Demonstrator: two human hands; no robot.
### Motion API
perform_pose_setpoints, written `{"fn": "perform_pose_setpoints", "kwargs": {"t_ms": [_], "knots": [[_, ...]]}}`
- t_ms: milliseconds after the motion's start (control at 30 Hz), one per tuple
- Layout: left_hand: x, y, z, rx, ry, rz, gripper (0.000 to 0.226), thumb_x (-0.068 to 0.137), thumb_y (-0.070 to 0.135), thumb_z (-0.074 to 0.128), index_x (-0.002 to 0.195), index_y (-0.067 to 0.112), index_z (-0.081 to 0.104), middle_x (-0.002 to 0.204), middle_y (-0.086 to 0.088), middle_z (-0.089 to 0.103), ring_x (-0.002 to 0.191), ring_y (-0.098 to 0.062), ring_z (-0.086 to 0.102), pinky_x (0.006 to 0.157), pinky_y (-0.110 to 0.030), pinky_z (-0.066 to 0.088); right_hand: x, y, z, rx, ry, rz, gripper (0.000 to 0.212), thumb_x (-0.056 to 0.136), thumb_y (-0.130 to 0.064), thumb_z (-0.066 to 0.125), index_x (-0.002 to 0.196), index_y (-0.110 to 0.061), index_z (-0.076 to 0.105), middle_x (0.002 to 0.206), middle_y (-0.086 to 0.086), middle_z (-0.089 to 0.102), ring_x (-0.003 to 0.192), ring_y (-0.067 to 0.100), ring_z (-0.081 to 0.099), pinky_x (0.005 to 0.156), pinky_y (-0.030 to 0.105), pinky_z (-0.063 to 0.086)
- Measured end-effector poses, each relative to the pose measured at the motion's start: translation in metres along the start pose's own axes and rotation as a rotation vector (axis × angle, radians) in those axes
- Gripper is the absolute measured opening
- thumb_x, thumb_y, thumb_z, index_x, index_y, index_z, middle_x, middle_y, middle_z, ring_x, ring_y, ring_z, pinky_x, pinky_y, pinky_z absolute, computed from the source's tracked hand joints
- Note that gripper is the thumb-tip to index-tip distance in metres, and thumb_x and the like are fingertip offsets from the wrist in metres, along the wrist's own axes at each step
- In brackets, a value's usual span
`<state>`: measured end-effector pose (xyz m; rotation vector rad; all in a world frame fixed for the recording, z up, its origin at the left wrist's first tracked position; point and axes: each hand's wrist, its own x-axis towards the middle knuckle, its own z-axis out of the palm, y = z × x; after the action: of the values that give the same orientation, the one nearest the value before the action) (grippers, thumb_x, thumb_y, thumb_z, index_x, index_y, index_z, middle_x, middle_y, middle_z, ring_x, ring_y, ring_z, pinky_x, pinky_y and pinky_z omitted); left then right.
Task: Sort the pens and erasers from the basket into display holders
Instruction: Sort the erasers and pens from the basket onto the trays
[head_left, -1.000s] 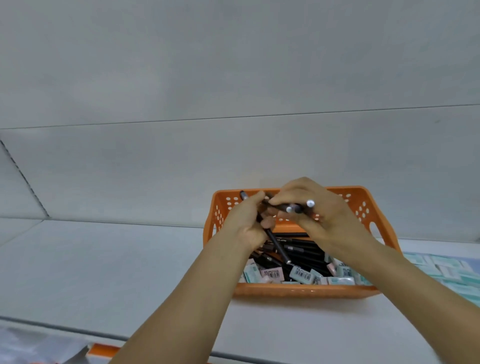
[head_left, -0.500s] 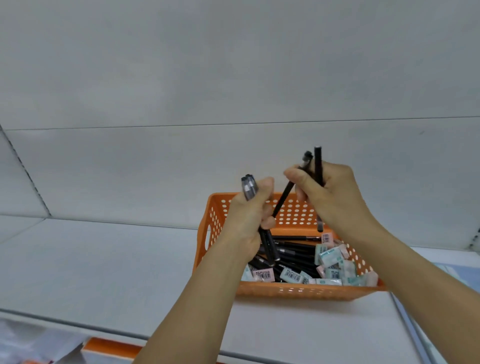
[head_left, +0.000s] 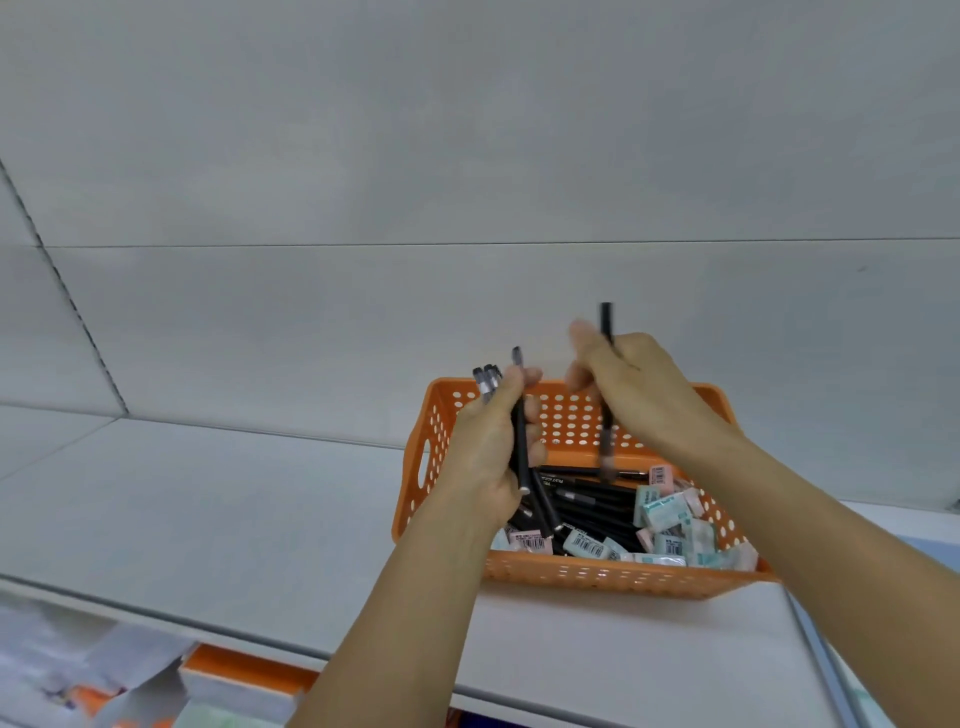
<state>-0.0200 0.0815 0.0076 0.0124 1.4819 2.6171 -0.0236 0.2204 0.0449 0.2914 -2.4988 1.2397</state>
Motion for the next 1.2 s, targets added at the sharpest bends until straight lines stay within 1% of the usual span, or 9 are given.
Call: {"fn": "perform_pose_setpoints", "kwargs": {"t_ms": [67, 167, 300, 367, 433, 633, 733, 1033, 1200], "knots": [[0.001, 0.000, -0.003, -0.132, 0.096, -0.078, 0.020, 0.099, 0.026, 0.051, 0.098, 0.008, 0.061, 0.060, 0.001, 0.052, 0.047, -0.008, 0.045, 0.043, -0.021, 0.041, -0.003, 0.004, -0.004, -0.048, 0.134, 0.011, 0.069, 0.100, -0.055, 0.022, 0.077, -0.010, 0.069, 0.065, -0.001, 0.061, 0.063, 0.015, 0.058, 0.066, 0.033, 0.044], [0.002, -0.004, -0.007, -0.276, 0.194, -0.166, 0.021, 0.099, 0.019, 0.052, 0.090, 0.002, 0.060, 0.065, -0.005, 0.058, 0.050, -0.012, 0.054, 0.044, -0.023, 0.050, -0.005, 0.006, -0.005, 0.119, 0.251, -0.091, 0.044, 0.103, -0.041, 0.032, 0.084, -0.014, 0.061, 0.074, -0.008, 0.056, 0.071, 0.005, 0.055, 0.065, 0.025, 0.041], [0.001, -0.008, -0.006, -0.360, 0.080, -0.167, 0.028, 0.094, 0.032, 0.058, 0.087, 0.005, 0.058, 0.071, -0.005, 0.057, 0.035, -0.004, 0.037, 0.030, -0.016, 0.033, -0.008, 0.008, 0.008, 0.225, 0.039, -0.233, 0.011, 0.099, -0.026, 0.050, 0.094, -0.017, 0.052, 0.075, 0.002, 0.059, 0.066, 0.019, 0.057, 0.061, 0.038, 0.048], [0.001, -0.007, -0.004, -0.348, 0.029, -0.111, 0.028, 0.089, 0.035, 0.063, 0.086, 0.007, 0.061, 0.072, -0.005, 0.055, 0.034, -0.003, 0.035, 0.029, -0.014, 0.031, -0.013, 0.009, 0.016, 0.239, -0.087, -0.289, 0.003, 0.093, -0.020, 0.061, 0.095, -0.019, 0.059, 0.084, -0.006, 0.065, 0.078, 0.010, 0.063, 0.070, 0.025, 0.051], [0.003, -0.005, -0.005, -0.334, 0.058, -0.039, 0.023, 0.091, 0.029, 0.062, 0.082, 0.008, 0.060, 0.068, -0.004, 0.052, 0.036, -0.004, 0.037, 0.029, -0.014, 0.031, -0.015, 0.015, 0.020, 0.213, -0.184, -0.313, 0.015, 0.088, -0.017, 0.069, 0.100, -0.022, 0.063, 0.092, -0.010, 0.068, 0.090, 0.004, 0.064, 0.080, 0.019, 0.050], [0.002, 0.006, -0.025, -0.199, 0.256, 0.094, 0.023, 0.096, 0.033, 0.057, 0.088, 0.012, 0.063, 0.059, 0.002, 0.056, 0.050, -0.009, 0.052, 0.044, -0.020, 0.045, 0.006, 0.046, 0.023, -0.726, -0.481, -0.040, 0.026, 0.090, -0.029, 0.065, 0.113, -0.019, 0.059, 0.112, -0.003, 0.062, 0.097, 0.015, 0.059, 0.084, 0.032, 0.051], [-0.005, 0.006, -0.026, -0.275, 0.218, 0.056, 0.023, 0.098, 0.031, 0.054, 0.093, 0.009, 0.062, 0.061, 0.000, 0.056, 0.051, -0.013, 0.057, 0.051, -0.026, 0.054, 0.008, 0.058, 0.036, -0.926, -0.650, -0.023, 0.019, 0.091, -0.027, 0.062, 0.101, -0.018, 0.048, 0.098, -0.003, 0.056, 0.084, 0.016, 0.054, 0.069, 0.028, 0.045], [-0.006, 0.002, -0.033, -0.330, 0.197, 0.010, 0.021, 0.097, 0.027, 0.055, 0.093, 0.008, 0.063, 0.067, -0.002, 0.058, 0.053, -0.012, 0.053, 0.049, -0.026, 0.050, 0.018, 0.068, 0.036, -0.847, -0.724, -0.086, 0.009, 0.090, -0.028, 0.064, 0.091, -0.021, 0.058, 0.084, -0.004, 0.060, 0.072, 0.011, 0.055, 0.067, 0.026, 0.049], [-0.001, -0.004, -0.032, -0.293, 0.204, 0.023, 0.017, 0.096, 0.021, 0.056, 0.098, 0.005, 0.062, 0.070, -0.005, 0.062, 0.057, -0.013, 0.054, 0.049, -0.026, 0.050, 0.020, 0.042, 0.014, -0.189, -0.455, -0.075, 0.008, 0.089, -0.031, 0.067, 0.087, -0.023, 0.067, 0.080, -0.005, 0.067, 0.068, 0.007, 0.063, 0.062, 0.020, 0.045]]}}
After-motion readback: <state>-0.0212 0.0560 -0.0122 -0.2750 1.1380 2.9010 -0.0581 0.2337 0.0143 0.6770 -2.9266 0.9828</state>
